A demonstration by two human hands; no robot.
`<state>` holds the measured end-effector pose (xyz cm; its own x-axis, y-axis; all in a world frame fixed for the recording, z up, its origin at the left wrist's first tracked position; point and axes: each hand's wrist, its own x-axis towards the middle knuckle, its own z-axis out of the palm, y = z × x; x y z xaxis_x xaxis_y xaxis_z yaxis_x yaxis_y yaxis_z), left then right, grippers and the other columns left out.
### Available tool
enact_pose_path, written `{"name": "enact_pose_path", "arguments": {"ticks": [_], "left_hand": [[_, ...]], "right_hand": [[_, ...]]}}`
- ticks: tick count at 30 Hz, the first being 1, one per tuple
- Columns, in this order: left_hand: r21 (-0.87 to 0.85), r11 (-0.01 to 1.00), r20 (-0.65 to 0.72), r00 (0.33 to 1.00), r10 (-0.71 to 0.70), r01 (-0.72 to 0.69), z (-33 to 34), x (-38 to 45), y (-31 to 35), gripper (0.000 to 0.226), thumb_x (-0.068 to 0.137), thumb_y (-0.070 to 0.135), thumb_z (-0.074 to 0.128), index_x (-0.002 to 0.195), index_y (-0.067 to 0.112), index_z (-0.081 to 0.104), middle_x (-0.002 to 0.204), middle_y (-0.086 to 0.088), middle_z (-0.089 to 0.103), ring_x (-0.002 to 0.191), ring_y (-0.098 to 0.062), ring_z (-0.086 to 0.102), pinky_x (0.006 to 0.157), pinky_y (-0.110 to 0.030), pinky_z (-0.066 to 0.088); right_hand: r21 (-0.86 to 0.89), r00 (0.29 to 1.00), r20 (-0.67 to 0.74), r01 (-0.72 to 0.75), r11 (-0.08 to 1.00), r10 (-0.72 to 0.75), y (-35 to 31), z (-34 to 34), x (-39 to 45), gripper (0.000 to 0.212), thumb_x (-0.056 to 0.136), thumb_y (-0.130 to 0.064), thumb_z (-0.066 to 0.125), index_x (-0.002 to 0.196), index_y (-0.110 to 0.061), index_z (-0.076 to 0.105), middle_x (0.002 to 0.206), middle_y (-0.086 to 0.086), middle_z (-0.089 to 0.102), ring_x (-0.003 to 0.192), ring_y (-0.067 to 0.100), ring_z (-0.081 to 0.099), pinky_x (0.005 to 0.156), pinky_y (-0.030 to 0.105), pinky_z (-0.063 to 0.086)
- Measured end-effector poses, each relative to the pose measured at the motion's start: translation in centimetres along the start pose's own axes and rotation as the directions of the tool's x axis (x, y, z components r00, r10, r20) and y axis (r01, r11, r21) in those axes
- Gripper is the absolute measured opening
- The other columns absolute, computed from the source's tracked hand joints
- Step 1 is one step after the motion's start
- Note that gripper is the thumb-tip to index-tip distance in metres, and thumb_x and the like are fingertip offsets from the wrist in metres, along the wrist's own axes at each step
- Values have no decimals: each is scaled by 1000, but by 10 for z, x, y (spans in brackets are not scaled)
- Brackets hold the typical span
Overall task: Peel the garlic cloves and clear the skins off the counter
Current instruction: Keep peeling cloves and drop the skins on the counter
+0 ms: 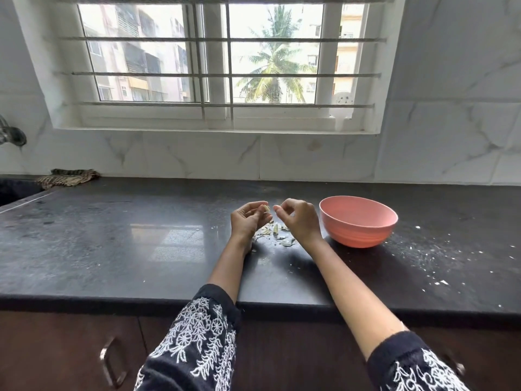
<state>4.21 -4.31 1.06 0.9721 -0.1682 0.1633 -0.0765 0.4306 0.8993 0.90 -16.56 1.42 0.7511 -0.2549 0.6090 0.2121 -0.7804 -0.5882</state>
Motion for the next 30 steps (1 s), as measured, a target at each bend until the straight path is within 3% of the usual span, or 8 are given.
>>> {"name": "enact_pose_path", "arguments": {"ticks": [7, 9, 11, 13, 16, 21, 30], "left_hand": [[-10, 1000, -9, 1000, 6, -7, 0, 1, 0, 15, 88, -5, 57, 81, 6, 64, 74, -10, 62, 52, -5, 63, 57, -13, 53], [-9, 1000, 6, 1000, 12, -11, 0, 1, -1, 16, 87, -7, 57, 81, 5, 64, 74, -9, 64, 55, -5, 65, 59, -13, 54], [-12, 1000, 40, 999, 23, -22, 0, 1, -2, 17, 85, -10, 57, 80, 4, 64, 70, -6, 68, 59, -8, 67, 62, -16, 55], [-6, 1000, 76, 997, 25, -25, -2, 0, -2, 17, 84, -12, 57, 78, 2, 63, 65, -3, 70, 63, -11, 69, 63, -18, 56], [-28, 999, 100, 995, -16, 18, -2, 1, -2, 17, 83, -14, 57, 82, 2, 65, 71, -9, 70, 66, -17, 70, 68, -22, 58], [-23, 999, 143, 990, -21, 25, -3, 2, -5, 16, 79, -9, 64, 92, 1, 63, 75, -9, 72, 68, -18, 71, 76, -28, 58], [34, 999, 58, 998, 35, -37, -4, 1, -4, 11, 77, -7, 67, 77, 3, 65, 62, -2, 70, 60, -10, 67, 62, -17, 55]], "right_hand": [[50, 1000, -17, 17, 999, -16, -1, -1, 0, 7, 77, -11, 65, 74, -17, 64, 72, -4, 66, 69, 15, 61, 69, 34, 51], [94, 1000, -20, 9, 996, -7, -3, 0, 0, 2, 81, -15, 64, 82, -16, 66, 76, -3, 67, 69, 14, 61, 69, 31, 50], [118, 1000, 27, 9, 993, -13, -5, 1, -1, 12, 82, -26, 68, 89, -16, 67, 78, -2, 68, 69, 14, 62, 67, 28, 49], [62, 995, 75, 56, 996, -61, -6, 1, -3, 15, 81, -29, 69, 88, -16, 67, 79, -1, 69, 70, 15, 62, 67, 29, 49], [-39, 990, 22, 140, 989, -139, -6, 1, -5, 9, 84, -24, 65, 82, -15, 67, 81, 0, 67, 76, 16, 57, 69, 36, 47], [-54, 990, -8, 141, 988, -142, -4, 1, -4, 5, 80, -19, 69, 78, -16, 66, 80, -1, 66, 77, 16, 57, 64, 30, 41], [186, 999, -45, 21, 982, -12, -6, 3, -2, 10, 75, -19, 76, 79, -16, 68, 73, -2, 69, 67, 15, 64, 66, 28, 50]]}}
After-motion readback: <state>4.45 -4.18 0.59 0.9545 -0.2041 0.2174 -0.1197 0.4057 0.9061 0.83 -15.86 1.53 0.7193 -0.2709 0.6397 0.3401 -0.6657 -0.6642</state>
